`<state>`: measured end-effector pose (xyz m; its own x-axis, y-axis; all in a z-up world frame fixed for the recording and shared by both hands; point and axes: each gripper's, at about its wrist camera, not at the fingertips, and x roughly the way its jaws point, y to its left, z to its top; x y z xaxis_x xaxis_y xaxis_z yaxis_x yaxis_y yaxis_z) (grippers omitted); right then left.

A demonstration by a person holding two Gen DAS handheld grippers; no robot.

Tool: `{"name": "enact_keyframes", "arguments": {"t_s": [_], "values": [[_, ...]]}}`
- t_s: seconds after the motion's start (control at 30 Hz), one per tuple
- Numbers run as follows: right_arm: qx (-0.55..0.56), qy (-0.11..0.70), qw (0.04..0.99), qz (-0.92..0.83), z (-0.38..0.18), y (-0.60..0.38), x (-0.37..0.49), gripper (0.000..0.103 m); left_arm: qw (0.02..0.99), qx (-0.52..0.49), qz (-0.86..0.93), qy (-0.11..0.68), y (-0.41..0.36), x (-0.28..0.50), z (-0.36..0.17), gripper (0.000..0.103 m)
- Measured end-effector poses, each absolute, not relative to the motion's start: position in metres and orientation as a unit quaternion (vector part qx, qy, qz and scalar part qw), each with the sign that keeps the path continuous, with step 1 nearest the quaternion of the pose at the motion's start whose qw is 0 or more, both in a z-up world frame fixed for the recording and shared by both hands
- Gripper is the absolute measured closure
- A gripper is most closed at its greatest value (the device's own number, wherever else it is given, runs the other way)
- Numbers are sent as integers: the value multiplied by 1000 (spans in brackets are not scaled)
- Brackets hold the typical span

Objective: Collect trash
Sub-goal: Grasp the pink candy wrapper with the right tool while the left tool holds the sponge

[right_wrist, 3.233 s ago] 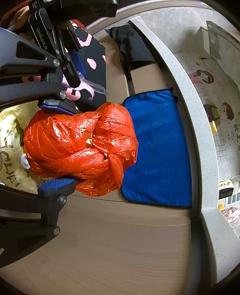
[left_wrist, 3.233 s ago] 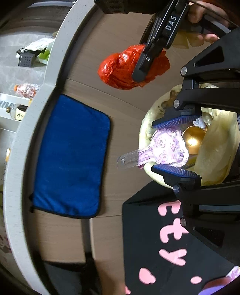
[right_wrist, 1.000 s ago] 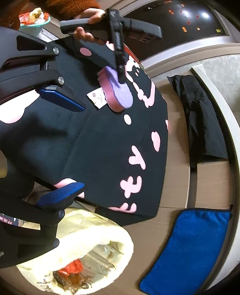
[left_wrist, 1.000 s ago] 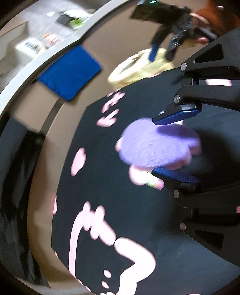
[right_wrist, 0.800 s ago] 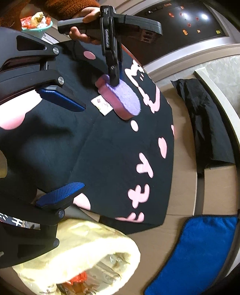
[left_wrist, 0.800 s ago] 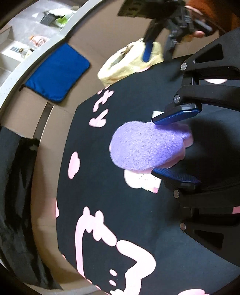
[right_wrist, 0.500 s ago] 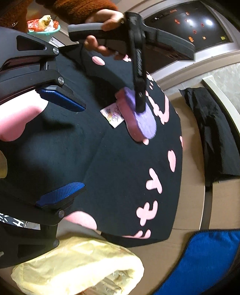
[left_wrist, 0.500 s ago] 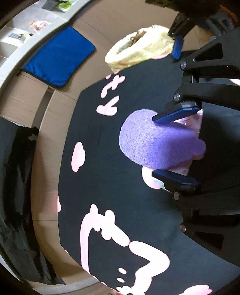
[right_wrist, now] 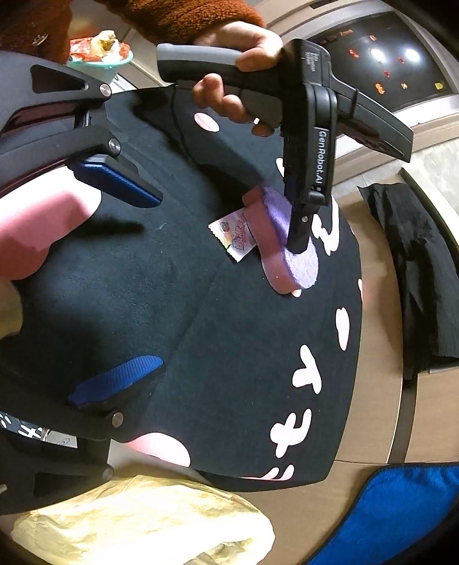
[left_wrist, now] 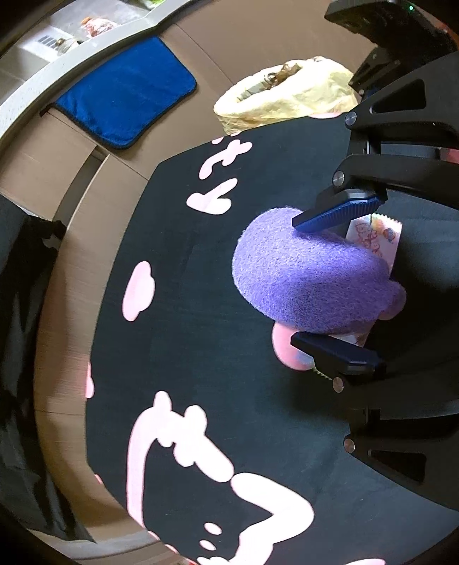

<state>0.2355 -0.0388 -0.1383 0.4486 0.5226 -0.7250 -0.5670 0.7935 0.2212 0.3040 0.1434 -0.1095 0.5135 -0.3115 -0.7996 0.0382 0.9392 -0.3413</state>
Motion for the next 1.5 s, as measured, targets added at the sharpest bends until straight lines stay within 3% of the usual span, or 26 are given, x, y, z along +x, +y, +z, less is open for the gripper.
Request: {"name": "enact_keyframes", "arguments": {"t_s": [0.27,0.53,0.67,0.77,0.83,0.9,1.1,1.5], "values": [[42,424,835,348,-139,-56,245,19,852,-151,-104,491,145,305,-112,44],[-75,405,851,326,-142,-31,226,19,857,-131,-99,489,135,298,-110,44],[-90,409,855,307,-142,-26,225,19,869,-106,-103,473,129,292,-108,49],[-104,426,850,291,-140,-20,228,19,873,-114,-104,462,134,288,-103,59],[-110,431,845,296,-140,-17,229,23,876,-130,-107,453,141,284,-99,72],[-103,426,838,326,-137,-17,228,32,877,-145,-109,445,149,278,-97,76],[-104,408,837,349,-127,1,238,35,886,-166,-78,427,182,252,-96,77],[-176,391,807,407,-125,90,291,51,889,-233,6,394,277,199,-94,79]]}}
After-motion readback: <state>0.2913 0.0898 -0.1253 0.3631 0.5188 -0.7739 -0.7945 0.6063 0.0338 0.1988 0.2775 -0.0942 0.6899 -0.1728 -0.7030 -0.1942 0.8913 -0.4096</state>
